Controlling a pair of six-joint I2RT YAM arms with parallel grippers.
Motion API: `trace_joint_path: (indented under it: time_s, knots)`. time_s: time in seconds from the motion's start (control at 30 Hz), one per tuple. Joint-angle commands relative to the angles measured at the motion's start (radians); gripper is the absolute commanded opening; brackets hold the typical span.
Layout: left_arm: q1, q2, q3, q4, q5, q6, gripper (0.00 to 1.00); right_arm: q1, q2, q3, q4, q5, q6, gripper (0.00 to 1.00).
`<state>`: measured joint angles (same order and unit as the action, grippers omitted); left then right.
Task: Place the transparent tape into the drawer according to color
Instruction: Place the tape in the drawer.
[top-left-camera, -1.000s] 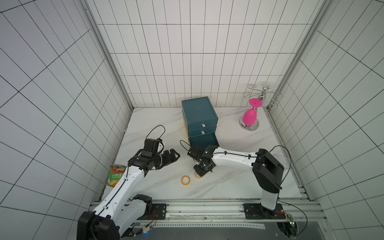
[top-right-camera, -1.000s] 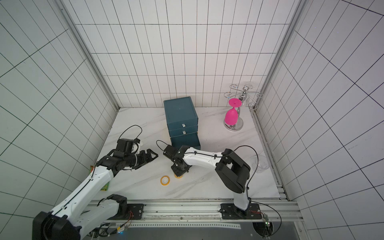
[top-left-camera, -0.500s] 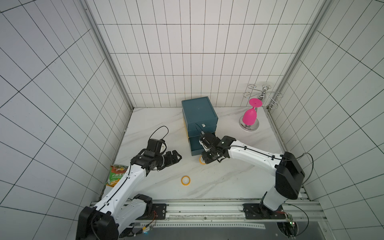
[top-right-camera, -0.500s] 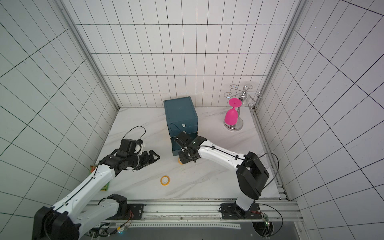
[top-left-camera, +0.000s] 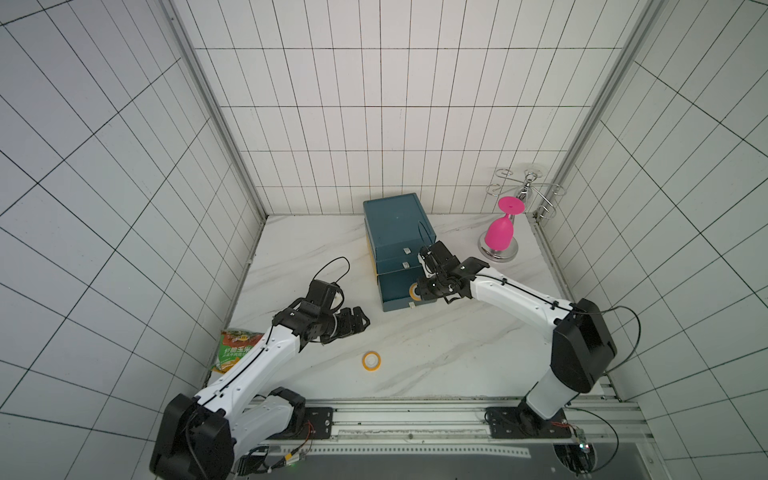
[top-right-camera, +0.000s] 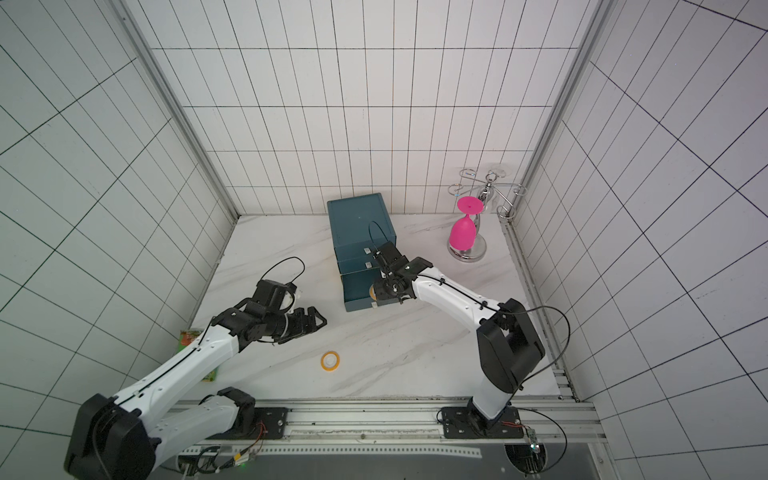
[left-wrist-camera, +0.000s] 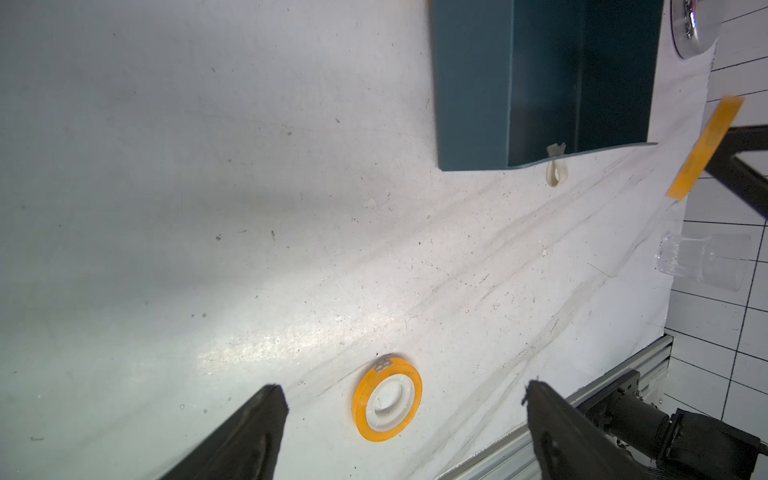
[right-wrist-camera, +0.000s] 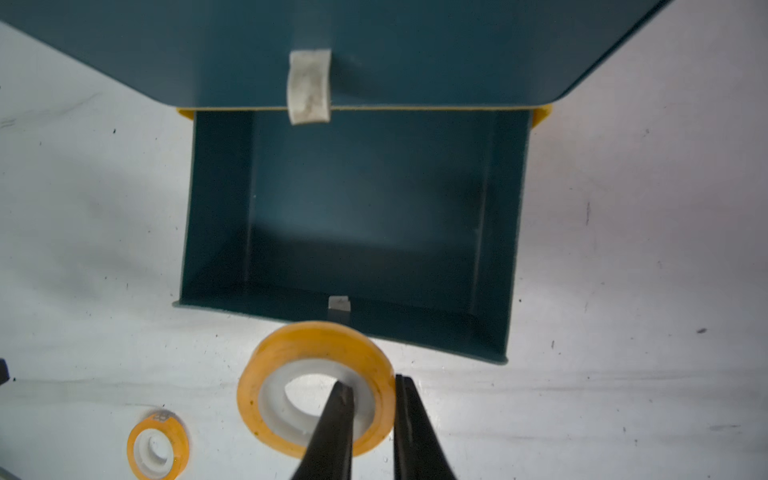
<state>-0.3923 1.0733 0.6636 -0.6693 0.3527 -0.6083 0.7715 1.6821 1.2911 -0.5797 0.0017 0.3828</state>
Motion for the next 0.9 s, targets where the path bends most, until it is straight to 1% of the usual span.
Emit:
trace_joint_path:
  time_s: [0.0,0.23,0.27,0.33,0.37,0.47,0.5,0.57,0.7,0.8,0.87]
  knots:
    - [-0.018,0.012,-0.01,0.017,-0.031,-0.001,0.93,-0.024,0.049,0.025,0.047,0.007,0.019,0.0]
    - [-0.052,0.033,-0.014,0.014,-0.056,-0.004,0.93,-0.045,0.126,0.055,0.061,0.003,0.026,0.0]
    - [-0.056,0.033,-0.014,0.013,-0.057,-0.004,0.93,-0.046,0.129,0.057,0.061,0.003,0.028,0.02]
    - [-0.063,0.038,-0.014,0.012,-0.064,-0.005,0.93,-0.046,0.131,0.057,0.063,0.004,0.031,0.2]
    - [-0.067,0.04,-0.015,0.011,-0.064,-0.004,0.93,-0.046,0.131,0.057,0.065,0.008,0.033,0.27]
    - [-0.078,0.045,-0.013,0.007,-0.073,-0.004,0.94,-0.049,0.129,0.057,0.064,0.012,0.034,0.42]
    - [-0.081,0.049,-0.012,0.005,-0.074,-0.004,0.93,-0.049,0.125,0.059,0.064,0.014,0.034,0.45]
    - [-0.089,0.052,-0.009,0.001,-0.079,-0.004,0.94,-0.049,0.115,0.055,0.064,0.016,0.036,0.48]
    - [-0.105,0.057,-0.008,-0.009,-0.097,-0.005,0.93,-0.049,0.081,0.038,0.064,0.013,0.036,0.5]
    - [-0.13,0.072,-0.003,-0.022,-0.12,-0.005,0.93,-0.049,0.042,0.015,0.062,0.0,0.034,0.52]
    - [-0.157,0.088,0.002,-0.03,-0.133,-0.004,0.92,-0.049,0.012,-0.007,0.054,-0.019,0.034,0.54]
